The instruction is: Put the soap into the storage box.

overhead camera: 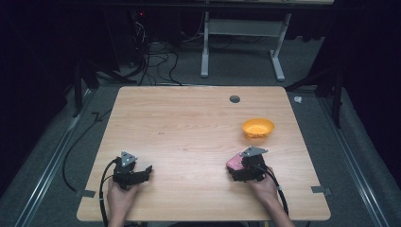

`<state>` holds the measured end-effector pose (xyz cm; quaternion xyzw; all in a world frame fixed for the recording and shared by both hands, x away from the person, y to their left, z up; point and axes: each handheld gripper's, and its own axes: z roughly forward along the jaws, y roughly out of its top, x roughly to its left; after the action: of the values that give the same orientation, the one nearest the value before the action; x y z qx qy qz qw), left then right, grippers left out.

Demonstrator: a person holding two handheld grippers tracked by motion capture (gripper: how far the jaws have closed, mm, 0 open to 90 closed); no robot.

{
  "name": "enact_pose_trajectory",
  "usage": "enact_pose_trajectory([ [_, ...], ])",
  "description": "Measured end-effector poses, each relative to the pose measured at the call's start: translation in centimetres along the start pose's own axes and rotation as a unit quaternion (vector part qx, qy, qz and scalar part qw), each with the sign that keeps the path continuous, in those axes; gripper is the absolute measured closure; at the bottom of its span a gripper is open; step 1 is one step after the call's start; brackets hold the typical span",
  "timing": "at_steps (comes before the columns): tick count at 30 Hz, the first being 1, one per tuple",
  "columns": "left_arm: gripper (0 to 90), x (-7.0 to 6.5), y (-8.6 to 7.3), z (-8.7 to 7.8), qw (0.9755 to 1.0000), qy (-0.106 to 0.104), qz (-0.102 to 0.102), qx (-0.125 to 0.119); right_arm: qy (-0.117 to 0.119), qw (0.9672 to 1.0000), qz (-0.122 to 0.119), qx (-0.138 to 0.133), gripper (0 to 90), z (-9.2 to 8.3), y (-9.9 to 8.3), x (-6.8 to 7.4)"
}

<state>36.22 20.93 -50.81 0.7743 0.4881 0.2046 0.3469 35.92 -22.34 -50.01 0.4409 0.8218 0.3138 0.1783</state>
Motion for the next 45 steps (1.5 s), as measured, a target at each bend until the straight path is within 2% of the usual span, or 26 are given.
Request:
enact_pose_trajectory([
  [8, 21.6, 0.0, 0.0, 0.0, 1.0, 0.0, 0.0, 0.0, 0.008, 0.9999, 0.005, 0.003, 13.5, -0.2, 0.1, 0.2],
  [26, 21.6, 0.0, 0.0, 0.0, 1.0, 0.0, 0.0, 0.0, 0.017, 0.9997, 0.012, -0.015, 13.5, -1.5, 0.4, 0.0],
  [35, 21.6, 0.0, 0.0, 0.0, 1.0, 0.0, 0.0, 0.0, 0.006, 0.999, 0.032, -0.032, 13.5, -2.4, 0.4, -0.5],
  [45, 21.6, 0.0, 0.0, 0.0, 1.0, 0.0, 0.0, 0.0, 0.003, 0.9984, 0.04, -0.04, 13.5, -3.0, 0.4, -1.0],
])
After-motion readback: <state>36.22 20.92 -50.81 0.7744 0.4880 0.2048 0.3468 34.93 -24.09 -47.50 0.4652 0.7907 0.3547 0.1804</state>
